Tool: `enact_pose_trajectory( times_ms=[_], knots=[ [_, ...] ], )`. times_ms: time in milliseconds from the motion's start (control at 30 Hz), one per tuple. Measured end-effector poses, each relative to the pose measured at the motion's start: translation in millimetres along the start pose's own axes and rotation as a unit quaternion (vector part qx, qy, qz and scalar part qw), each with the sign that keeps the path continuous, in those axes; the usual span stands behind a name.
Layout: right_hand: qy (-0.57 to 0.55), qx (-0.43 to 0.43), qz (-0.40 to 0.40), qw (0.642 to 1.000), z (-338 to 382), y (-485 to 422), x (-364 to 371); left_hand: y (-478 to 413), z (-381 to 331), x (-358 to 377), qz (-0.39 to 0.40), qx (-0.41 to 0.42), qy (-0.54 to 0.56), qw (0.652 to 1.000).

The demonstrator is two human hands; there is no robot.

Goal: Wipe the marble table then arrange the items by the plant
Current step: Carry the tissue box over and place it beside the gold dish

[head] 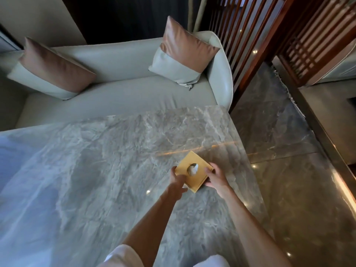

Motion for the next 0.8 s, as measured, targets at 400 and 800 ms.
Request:
enact_pose_trajectory(
  times_ms=[400, 800],
  knots=[
    [0.098, -0.076, 0.069, 0.990, -75.3, 138.5, 232.5, 107.4, 63.7, -267.6, -0.124, 0.113, 0.072, 0.983],
    [0.224, -0.083, 0.246, 0.940, -190.0, 268.7, 488.1, 239.8, 166.3, -539.0, -0.290, 0.118, 0.204, 0.928]
  ],
)
Point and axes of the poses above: each hand's wrist, its own y-axis away from the middle knuckle, its own x-axis out of the palm, z = x × y, the point moved 7 cm from there along -y, towards the middle knuckle
